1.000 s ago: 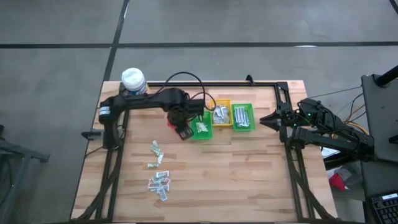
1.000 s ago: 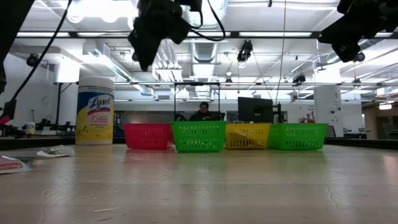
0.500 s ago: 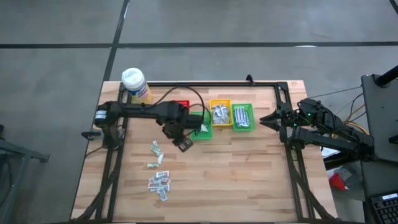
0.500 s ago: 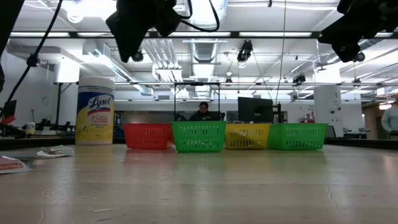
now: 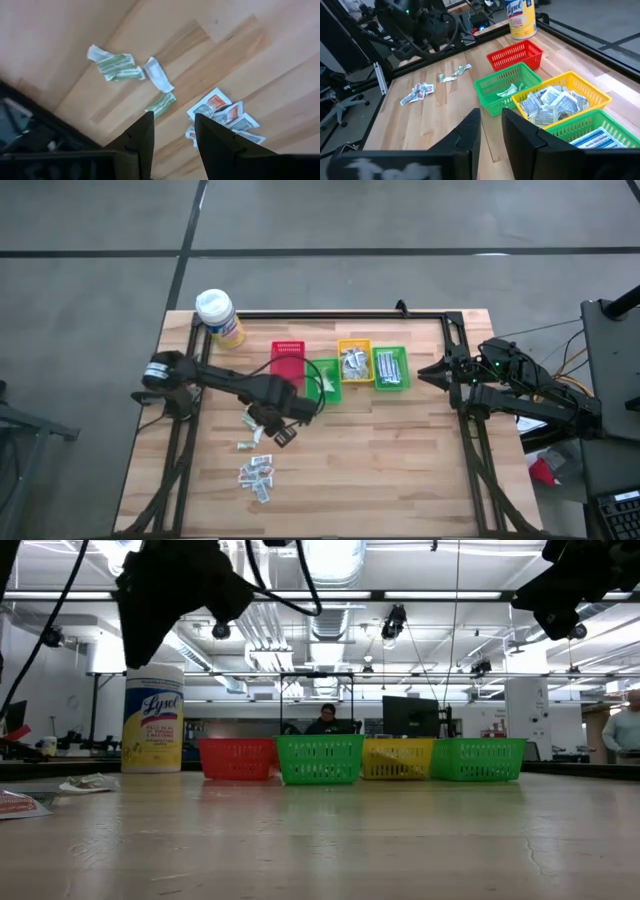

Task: Pick & Place First Aid Supplies
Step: Put the bandage into the left green basket

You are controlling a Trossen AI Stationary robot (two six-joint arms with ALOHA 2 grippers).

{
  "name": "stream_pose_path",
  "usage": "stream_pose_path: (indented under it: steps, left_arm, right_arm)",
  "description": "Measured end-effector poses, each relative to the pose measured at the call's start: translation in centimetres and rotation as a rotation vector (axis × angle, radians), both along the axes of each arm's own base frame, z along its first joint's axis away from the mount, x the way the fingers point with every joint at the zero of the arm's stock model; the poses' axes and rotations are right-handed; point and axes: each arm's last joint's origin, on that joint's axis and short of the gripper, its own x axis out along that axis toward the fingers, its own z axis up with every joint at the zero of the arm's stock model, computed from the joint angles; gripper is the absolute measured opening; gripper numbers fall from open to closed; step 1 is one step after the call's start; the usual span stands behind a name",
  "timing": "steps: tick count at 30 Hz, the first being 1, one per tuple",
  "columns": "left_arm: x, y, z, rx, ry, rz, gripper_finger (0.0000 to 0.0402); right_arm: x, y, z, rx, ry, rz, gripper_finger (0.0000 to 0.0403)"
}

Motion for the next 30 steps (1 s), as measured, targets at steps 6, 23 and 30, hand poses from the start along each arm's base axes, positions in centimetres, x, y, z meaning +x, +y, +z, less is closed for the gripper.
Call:
stream_pose_path:
  steps: [6,23,30]
  left_arm:
    - [-2.2,-0.7,-1.5,-0.005,-0.075,0.056,0.0135]
    - [-9.0,-2.0,-6.2,-0.143,-0.164,0.339,0.0135]
    - [-10.1,-2.3,-8.0,-0.136,-0.114,0.406,0.0135]
  right_arm:
    - [0.0,0.0,0.0,0.0,0.0,0.0,0.0085]
    - [0.0,0.0,0.0,0.004,0.0,-0.001,0.0068]
    - [0.0,0.0,0.0,0.004,0.0,-0.002,0.0079]
